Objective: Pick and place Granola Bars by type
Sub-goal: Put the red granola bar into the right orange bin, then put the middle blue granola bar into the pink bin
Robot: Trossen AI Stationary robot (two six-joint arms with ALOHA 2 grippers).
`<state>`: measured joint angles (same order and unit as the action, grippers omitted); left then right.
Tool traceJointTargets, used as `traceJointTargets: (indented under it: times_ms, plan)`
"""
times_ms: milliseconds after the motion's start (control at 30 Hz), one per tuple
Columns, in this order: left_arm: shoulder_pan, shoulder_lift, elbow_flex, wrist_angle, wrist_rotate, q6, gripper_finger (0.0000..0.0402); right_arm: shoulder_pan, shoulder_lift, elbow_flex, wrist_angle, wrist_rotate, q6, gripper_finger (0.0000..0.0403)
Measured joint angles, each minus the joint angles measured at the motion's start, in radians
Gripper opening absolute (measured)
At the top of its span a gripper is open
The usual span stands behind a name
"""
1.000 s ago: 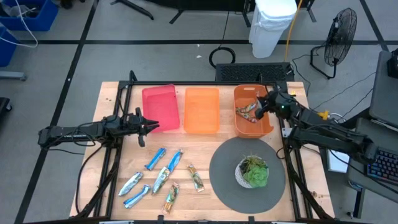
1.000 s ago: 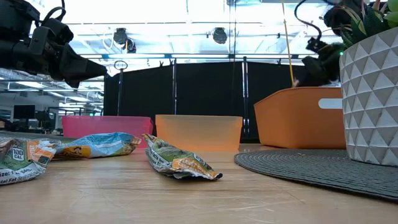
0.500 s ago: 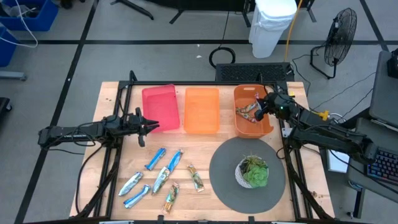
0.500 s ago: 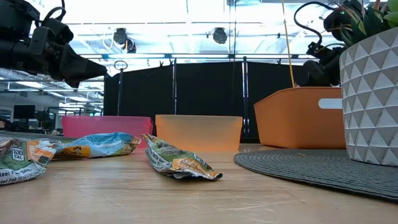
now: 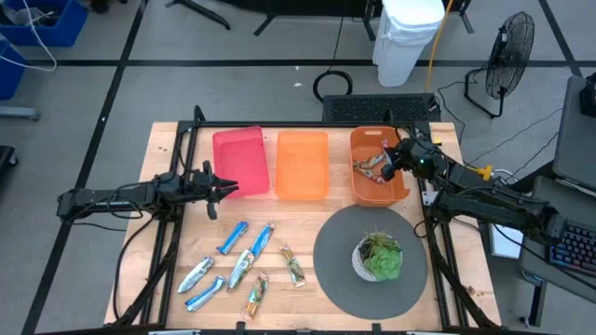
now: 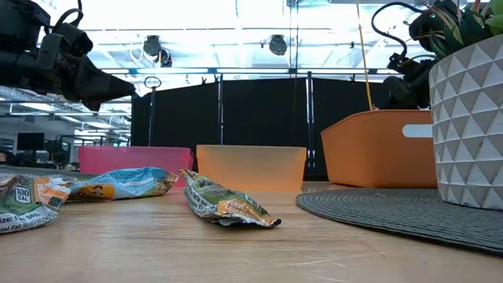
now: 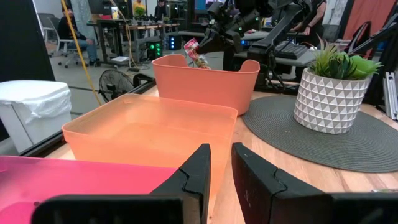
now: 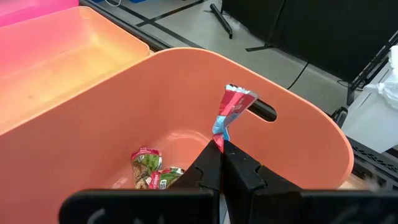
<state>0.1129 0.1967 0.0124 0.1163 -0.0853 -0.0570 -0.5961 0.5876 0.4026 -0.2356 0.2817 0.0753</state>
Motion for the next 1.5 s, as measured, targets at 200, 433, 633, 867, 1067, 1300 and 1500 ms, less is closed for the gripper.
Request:
traceJointTargets:
  times_ms: [200, 433, 633, 867, 1067, 1300, 1500]
  plan:
    - [0.0, 0.0, 0.0, 0.0, 0.0, 0.0, 0.0072, 0.0, 0.0, 0.0, 0.0, 0.0, 0.0, 0.0]
    - [0.0, 0.0, 0.0, 0.0, 0.0, 0.0, 0.0072, 0.0, 0.0, -0.001, 0.0, 0.0, 0.0, 0.0]
    - [0.0, 0.0, 0.0, 0.0, 0.0, 0.0, 0.0072, 0.0, 0.0, -0.001, 0.0, 0.0, 0.011, 0.0]
    - [0.0, 0.0, 0.0, 0.0, 0.0, 0.0, 0.0072, 0.0, 0.0, -0.001, 0.0, 0.0, 0.018, 0.0012]
    - [0.0, 0.0, 0.0, 0.0, 0.0, 0.0, 0.0072, 0.0, 0.0, -0.001, 0.0, 0.0, 0.016, 0.0052]
    - [0.0, 0.0, 0.0, 0.0, 0.0, 0.0, 0.0072, 0.0, 0.0, -0.001, 0.004, 0.0, 0.017, 0.0113]
    - [0.0, 0.0, 0.0, 0.0, 0.0, 0.0, 0.0072, 0.001, 0.0, -0.001, 0.077, -0.145, 0.01, 0.0138]
